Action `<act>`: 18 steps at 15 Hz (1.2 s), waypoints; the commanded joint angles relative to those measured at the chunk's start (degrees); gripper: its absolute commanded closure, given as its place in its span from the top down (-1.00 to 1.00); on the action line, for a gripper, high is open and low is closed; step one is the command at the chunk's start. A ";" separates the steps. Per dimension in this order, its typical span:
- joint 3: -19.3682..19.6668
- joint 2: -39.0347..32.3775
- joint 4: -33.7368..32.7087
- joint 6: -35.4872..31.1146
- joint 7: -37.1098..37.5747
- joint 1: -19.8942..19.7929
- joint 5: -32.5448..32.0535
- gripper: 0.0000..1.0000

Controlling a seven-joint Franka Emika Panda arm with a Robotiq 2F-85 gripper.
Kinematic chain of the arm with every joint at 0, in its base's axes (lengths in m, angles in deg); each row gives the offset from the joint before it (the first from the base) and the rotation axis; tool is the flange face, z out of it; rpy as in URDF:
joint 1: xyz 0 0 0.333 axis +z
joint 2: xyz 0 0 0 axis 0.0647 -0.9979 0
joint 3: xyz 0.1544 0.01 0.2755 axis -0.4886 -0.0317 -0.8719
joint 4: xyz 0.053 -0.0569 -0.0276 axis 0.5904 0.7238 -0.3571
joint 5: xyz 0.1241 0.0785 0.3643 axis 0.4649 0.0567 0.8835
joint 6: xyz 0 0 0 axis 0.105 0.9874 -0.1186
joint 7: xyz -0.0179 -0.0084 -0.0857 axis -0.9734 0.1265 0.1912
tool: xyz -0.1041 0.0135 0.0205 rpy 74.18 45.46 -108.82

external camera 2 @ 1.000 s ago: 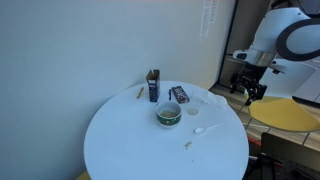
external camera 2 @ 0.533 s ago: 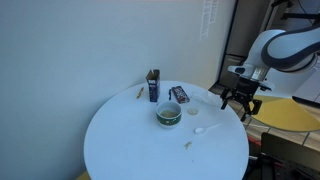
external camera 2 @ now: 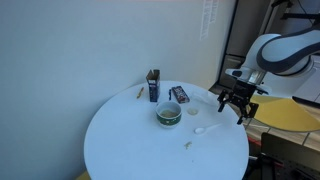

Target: Pick up the spoon, scoop some contents from the cup and put it on the table.

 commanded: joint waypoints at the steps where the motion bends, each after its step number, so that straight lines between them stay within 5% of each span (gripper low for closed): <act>1: -1.67 -2.82 -0.88 -2.69 -2.96 -0.53 5.50 1.00; 7: -2.77 -6.62 -0.84 -8.07 -8.72 -0.90 12.05 1.00; 18: -7.47 -16.09 -5.50 -7.17 -16.91 -4.55 22.83 1.00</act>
